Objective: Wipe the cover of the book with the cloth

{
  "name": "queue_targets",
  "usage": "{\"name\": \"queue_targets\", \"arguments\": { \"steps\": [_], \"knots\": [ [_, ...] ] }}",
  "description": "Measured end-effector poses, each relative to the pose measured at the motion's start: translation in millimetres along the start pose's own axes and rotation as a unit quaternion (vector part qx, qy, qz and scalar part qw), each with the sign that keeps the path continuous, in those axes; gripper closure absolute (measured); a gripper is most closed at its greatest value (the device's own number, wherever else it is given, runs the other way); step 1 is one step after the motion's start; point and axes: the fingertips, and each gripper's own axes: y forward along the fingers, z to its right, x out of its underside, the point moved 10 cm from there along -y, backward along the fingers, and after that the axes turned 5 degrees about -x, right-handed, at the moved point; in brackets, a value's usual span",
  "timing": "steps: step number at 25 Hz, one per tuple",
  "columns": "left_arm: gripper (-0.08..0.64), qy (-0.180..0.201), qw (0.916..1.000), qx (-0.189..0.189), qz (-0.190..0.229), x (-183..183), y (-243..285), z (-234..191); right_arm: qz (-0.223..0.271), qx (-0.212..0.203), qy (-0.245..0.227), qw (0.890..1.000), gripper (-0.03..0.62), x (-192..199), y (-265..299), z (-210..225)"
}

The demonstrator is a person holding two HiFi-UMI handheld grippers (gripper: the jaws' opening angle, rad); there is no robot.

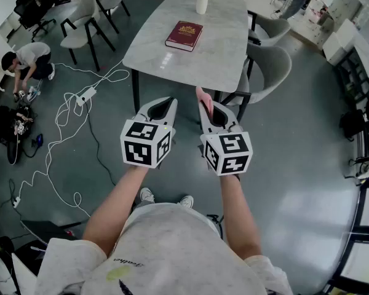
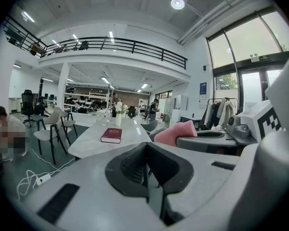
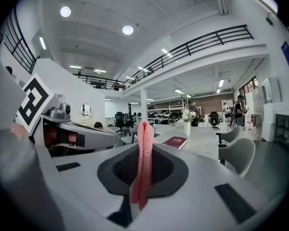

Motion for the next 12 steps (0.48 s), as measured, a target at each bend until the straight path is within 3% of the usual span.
{"name": "queue_targets", "arguments": {
  "steps": [12],
  "knots": [
    [0.554,0.004,1.0000,0.001,-0.002,-3,25,38,0.001,-0.016,0.006,1.000,0.572,4,-16,30]
  ]
}}
